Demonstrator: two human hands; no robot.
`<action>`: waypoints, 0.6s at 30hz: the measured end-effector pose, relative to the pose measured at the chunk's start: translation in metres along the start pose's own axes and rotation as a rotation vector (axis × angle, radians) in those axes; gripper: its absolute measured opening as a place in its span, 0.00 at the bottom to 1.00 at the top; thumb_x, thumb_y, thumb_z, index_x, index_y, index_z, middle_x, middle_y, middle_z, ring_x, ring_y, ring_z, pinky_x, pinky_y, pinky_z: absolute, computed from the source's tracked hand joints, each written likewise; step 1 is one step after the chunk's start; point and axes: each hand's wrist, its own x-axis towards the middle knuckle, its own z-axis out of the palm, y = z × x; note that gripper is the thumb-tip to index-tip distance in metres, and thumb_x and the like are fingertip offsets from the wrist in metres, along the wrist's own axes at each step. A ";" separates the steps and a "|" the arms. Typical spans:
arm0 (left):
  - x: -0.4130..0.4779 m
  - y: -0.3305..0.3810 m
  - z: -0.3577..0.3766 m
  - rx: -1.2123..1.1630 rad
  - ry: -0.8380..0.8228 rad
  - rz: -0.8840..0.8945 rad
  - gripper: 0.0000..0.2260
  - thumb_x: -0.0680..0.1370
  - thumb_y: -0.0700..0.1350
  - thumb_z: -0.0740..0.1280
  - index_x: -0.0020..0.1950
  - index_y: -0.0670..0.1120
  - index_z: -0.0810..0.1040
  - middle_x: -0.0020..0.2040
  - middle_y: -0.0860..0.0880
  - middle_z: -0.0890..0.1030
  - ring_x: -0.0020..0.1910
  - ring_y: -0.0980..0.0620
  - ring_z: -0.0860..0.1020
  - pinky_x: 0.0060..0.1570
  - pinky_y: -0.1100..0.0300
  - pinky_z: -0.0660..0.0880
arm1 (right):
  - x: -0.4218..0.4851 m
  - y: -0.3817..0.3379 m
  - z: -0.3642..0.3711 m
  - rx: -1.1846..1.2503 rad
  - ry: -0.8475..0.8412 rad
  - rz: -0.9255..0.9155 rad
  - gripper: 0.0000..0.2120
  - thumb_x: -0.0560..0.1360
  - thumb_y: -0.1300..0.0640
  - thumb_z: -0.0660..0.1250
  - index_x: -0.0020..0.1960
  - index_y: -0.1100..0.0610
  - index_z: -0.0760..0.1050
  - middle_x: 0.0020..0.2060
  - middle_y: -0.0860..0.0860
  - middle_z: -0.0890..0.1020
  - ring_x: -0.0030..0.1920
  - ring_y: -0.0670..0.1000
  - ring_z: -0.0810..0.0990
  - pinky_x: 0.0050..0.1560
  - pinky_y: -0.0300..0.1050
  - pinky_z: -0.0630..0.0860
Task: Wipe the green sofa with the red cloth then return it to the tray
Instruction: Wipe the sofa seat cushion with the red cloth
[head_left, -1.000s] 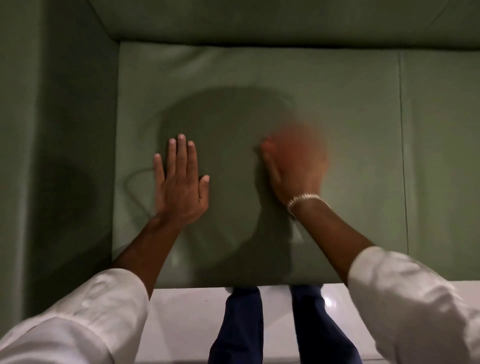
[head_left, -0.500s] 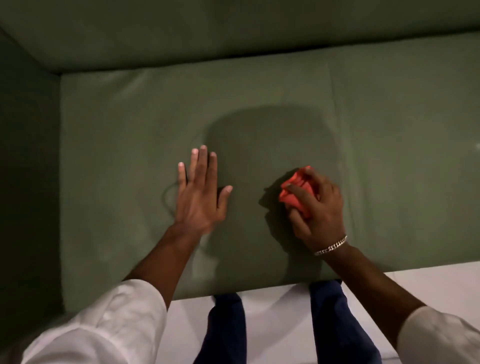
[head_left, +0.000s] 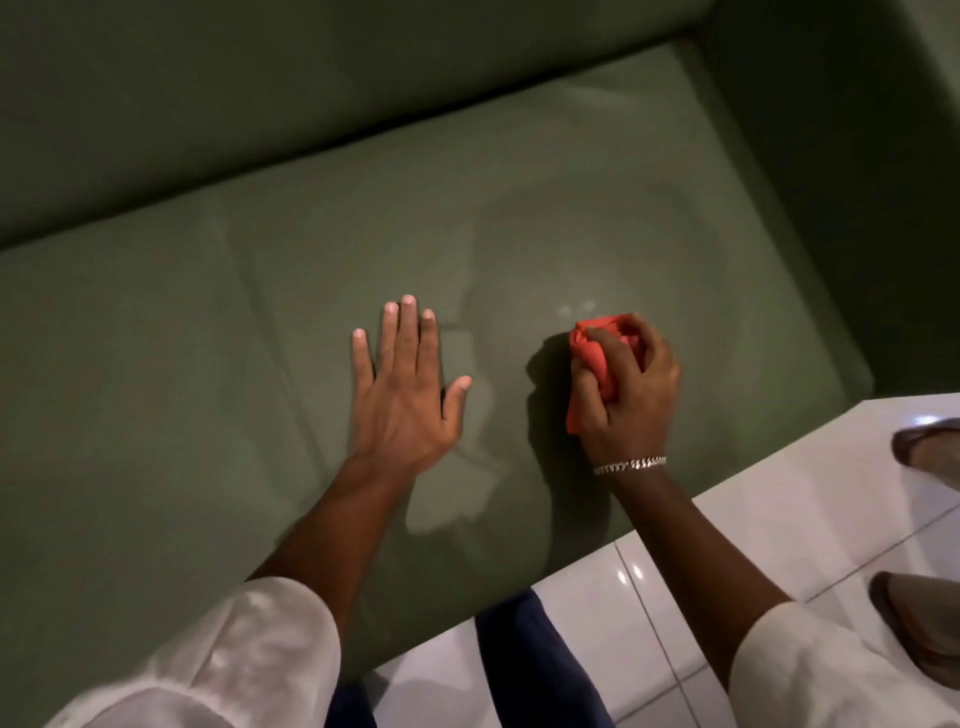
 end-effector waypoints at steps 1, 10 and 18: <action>0.011 0.007 0.003 0.035 -0.002 -0.010 0.35 0.80 0.60 0.52 0.80 0.39 0.53 0.82 0.39 0.50 0.81 0.40 0.48 0.77 0.36 0.47 | 0.014 0.008 -0.002 0.017 0.016 0.020 0.18 0.73 0.49 0.67 0.61 0.50 0.80 0.66 0.59 0.75 0.64 0.61 0.73 0.64 0.59 0.71; 0.046 0.008 0.006 0.135 0.025 0.016 0.37 0.79 0.61 0.53 0.80 0.40 0.51 0.82 0.40 0.50 0.81 0.41 0.48 0.77 0.34 0.48 | 0.034 0.009 0.025 -0.357 -0.233 -0.267 0.25 0.74 0.33 0.58 0.69 0.39 0.68 0.77 0.55 0.65 0.75 0.63 0.65 0.66 0.64 0.65; 0.046 0.009 0.008 0.167 0.027 0.010 0.37 0.79 0.62 0.51 0.80 0.40 0.51 0.82 0.39 0.50 0.81 0.41 0.48 0.77 0.34 0.48 | 0.072 0.017 0.026 -0.351 -0.142 0.064 0.23 0.76 0.36 0.57 0.69 0.40 0.70 0.77 0.57 0.65 0.74 0.65 0.65 0.68 0.62 0.64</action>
